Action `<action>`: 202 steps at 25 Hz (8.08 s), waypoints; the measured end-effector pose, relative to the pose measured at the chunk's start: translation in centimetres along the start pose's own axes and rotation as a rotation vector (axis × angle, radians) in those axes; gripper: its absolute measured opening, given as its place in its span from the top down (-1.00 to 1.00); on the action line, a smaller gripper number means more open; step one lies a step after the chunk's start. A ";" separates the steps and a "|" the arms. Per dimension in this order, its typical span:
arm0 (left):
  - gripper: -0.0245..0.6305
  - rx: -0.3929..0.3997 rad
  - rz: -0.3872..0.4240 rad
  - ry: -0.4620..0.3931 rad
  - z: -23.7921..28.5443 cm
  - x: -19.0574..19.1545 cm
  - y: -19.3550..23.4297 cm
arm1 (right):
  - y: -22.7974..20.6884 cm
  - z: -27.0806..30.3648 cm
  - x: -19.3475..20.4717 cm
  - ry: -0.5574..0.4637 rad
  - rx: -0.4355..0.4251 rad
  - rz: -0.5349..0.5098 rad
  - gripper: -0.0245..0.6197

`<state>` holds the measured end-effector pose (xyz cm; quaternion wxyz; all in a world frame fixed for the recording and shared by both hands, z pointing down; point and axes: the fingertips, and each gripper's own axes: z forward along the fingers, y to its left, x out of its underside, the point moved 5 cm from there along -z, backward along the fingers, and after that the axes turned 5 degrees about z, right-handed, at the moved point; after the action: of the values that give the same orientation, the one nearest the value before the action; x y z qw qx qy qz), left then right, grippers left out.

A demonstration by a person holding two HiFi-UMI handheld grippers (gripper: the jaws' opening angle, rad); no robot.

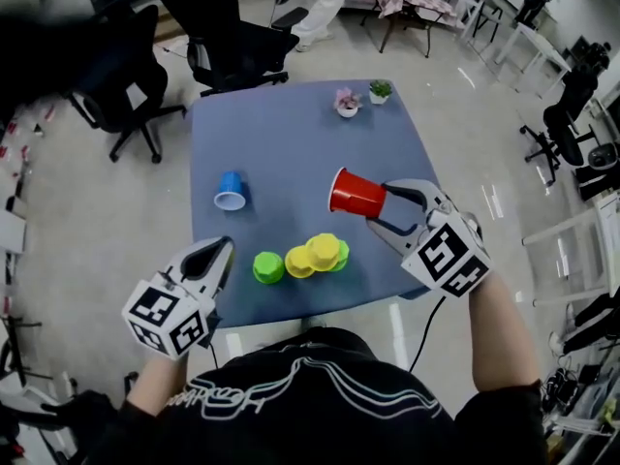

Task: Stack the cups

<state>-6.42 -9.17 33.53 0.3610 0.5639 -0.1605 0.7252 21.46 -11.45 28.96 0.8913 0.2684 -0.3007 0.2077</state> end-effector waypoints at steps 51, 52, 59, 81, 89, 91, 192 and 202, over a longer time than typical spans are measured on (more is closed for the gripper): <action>0.85 0.044 -0.054 -0.025 -17.8 8.0 7.7 | 17.8 12.7 -7.3 0.822 -0.293 -1.067 0.18; 0.85 0.042 -0.055 -0.026 -17.9 8.0 7.8 | 17.8 12.7 -7.5 0.819 -0.296 -1.062 0.18; 0.85 0.035 -0.065 -0.030 -18.5 7.9 8.2 | 18.1 11.7 -9.5 0.743 -0.312 -0.940 0.08; 0.85 0.073 -0.077 -0.043 -14.5 3.6 3.8 | 19.4 1.8 -14.5 -0.480 -0.086 0.658 0.06; 0.85 0.191 -0.050 -0.006 -12.5 2.3 12.7 | 17.2 10.2 -21.5 -0.447 0.009 0.712 0.06; 0.85 0.217 -0.024 0.020 -12.1 1.8 16.4 | 15.8 13.2 -23.2 -0.421 0.054 0.747 0.06; 0.85 0.256 0.030 0.052 -7.9 2.8 4.6 | 10.9 2.4 -7.6 -0.632 0.473 0.639 0.23; 0.85 0.243 0.029 0.091 -7.8 4.2 4.6 | 11.4 4.3 -6.2 -0.678 0.474 0.614 0.23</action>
<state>-15.55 -5.90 35.84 0.2864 0.5678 -0.0630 0.7692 9.04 -6.55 31.92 0.5563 0.4147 -0.5824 0.4235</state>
